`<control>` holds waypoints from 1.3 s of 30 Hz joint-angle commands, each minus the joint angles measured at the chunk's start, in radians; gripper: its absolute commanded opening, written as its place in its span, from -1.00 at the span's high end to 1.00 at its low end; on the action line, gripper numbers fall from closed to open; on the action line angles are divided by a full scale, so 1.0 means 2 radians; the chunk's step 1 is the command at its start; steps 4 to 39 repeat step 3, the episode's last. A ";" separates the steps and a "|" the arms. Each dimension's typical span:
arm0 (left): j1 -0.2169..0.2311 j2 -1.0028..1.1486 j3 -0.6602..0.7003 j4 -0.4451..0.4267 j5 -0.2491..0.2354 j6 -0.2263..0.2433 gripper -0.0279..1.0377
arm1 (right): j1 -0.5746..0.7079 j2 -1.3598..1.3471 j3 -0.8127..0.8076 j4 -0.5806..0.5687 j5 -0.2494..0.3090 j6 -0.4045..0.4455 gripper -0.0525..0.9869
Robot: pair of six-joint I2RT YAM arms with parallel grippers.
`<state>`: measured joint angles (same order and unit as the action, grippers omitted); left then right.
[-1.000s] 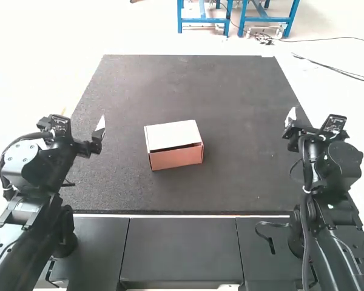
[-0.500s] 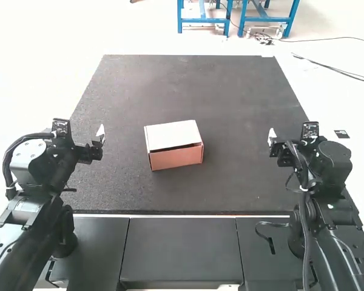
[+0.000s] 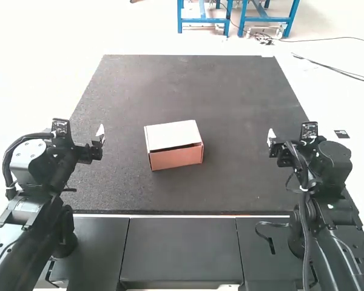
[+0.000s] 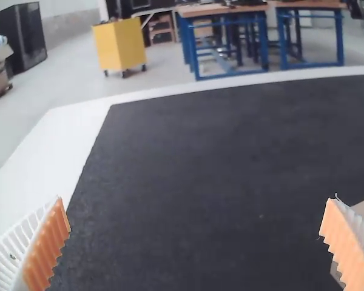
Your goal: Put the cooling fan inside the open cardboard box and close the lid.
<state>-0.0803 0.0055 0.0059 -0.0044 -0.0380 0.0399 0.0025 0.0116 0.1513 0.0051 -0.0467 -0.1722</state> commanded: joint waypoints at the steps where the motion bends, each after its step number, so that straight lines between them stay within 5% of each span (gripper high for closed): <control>1: 0.003 -0.004 -0.003 0.002 -0.006 -0.005 -0.88 | -0.001 -0.007 -0.076 -0.006 -0.013 -0.004 -0.85; 39: 0.003 -0.004 -0.003 0.002 -0.006 -0.005 -0.88 | -0.001 -0.007 -0.076 -0.006 -0.013 -0.004 -0.85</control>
